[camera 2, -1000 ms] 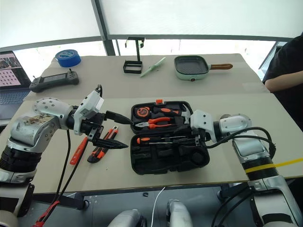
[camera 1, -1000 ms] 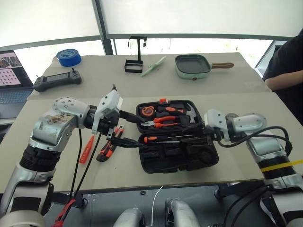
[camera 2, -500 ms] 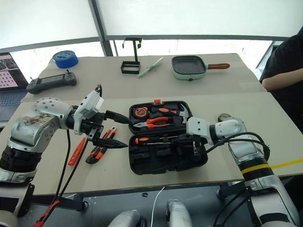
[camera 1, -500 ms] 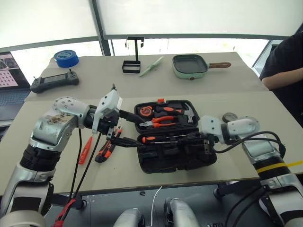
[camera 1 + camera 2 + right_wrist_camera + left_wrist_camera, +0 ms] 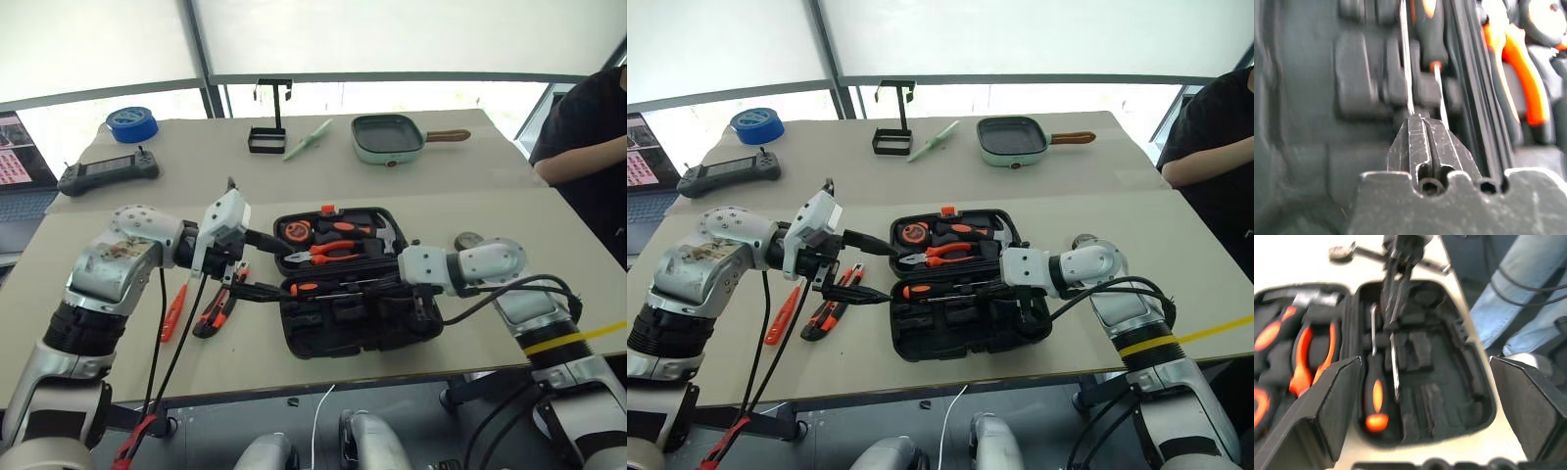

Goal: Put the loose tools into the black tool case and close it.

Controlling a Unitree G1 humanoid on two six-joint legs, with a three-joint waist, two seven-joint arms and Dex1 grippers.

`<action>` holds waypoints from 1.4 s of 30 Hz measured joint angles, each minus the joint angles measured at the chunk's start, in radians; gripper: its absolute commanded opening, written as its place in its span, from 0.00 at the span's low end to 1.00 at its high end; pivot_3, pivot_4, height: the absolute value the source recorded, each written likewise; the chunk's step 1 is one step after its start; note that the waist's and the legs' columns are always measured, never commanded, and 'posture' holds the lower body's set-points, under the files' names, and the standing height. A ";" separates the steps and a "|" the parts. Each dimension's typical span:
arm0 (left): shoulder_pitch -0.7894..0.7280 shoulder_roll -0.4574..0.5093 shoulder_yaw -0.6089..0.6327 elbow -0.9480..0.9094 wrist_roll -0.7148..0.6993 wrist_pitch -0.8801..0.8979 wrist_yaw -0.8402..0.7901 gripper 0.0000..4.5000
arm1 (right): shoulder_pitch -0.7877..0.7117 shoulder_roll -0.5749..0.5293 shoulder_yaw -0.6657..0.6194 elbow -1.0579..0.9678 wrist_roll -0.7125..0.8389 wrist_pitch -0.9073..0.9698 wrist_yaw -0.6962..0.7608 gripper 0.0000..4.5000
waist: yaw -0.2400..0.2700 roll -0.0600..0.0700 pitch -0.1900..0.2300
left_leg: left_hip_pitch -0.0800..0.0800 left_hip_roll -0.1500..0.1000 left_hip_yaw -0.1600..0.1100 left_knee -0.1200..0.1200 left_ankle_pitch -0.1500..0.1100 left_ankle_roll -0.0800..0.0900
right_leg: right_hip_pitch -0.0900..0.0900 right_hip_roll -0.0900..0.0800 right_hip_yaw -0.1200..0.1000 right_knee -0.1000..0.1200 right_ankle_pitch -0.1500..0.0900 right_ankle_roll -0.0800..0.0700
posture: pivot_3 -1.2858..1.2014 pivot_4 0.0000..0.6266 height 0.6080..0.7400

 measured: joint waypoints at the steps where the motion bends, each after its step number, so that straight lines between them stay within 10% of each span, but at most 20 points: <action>1: 0.032 0.011 0.025 -0.014 0.000 0.014 0.025 1.00 | 0.000 -0.003 -0.035 -0.060 0.069 0.092 -0.002 0.26 | 0.004 0.000 0.000 | -0.004 0.000 0.000 0.001 0.000 0.000 | -0.003 0.000 -0.001 0.001 0.000 0.000 | 0.52 0.24 1.00; 11: 0.755 0.068 0.654 -0.277 0.035 0.171 0.338 1.00 | 0.062 -0.072 -0.233 -0.465 0.543 0.575 -0.094 1.00 | 0.013 0.001 0.001 | -0.005 -0.001 -0.001 -0.003 0.000 0.000 | -0.004 0.000 -0.002 -0.003 0.000 0.000 | 0.52 0.24 1.00; 16: 0.905 0.009 0.869 -0.336 0.043 0.332 0.446 1.00 | 0.064 -0.083 -0.240 -0.467 0.552 0.579 -0.120 1.00 | 0.042 0.000 0.001 | -0.003 0.000 -0.004 -0.003 -0.001 0.000 | 0.000 0.000 -0.003 -0.003 0.000 0.001 | 0.52 0.24 1.00; 29: 0.266 0.151 0.401 -0.250 -0.046 0.918 0.718 1.00 | 0.123 -0.067 -0.236 -0.545 0.552 0.571 -0.201 1.00 | 0.034 -0.001 0.000 | 0.001 -0.002 -0.004 -0.004 0.000 0.000 | 0.003 0.001 -0.003 -0.001 0.000 0.001 | 0.52 0.24 1.00; 42: 0.089 0.066 0.175 -0.017 -0.011 0.929 0.801 1.00 | 0.193 -0.065 -0.255 -0.662 0.593 0.574 -0.311 1.00 | 0.008 -0.001 0.000 | 0.011 -0.002 -0.003 -0.015 0.001 -0.013 | 0.005 0.002 -0.002 -0.002 -0.002 -0.003 | 0.52 0.24 1.00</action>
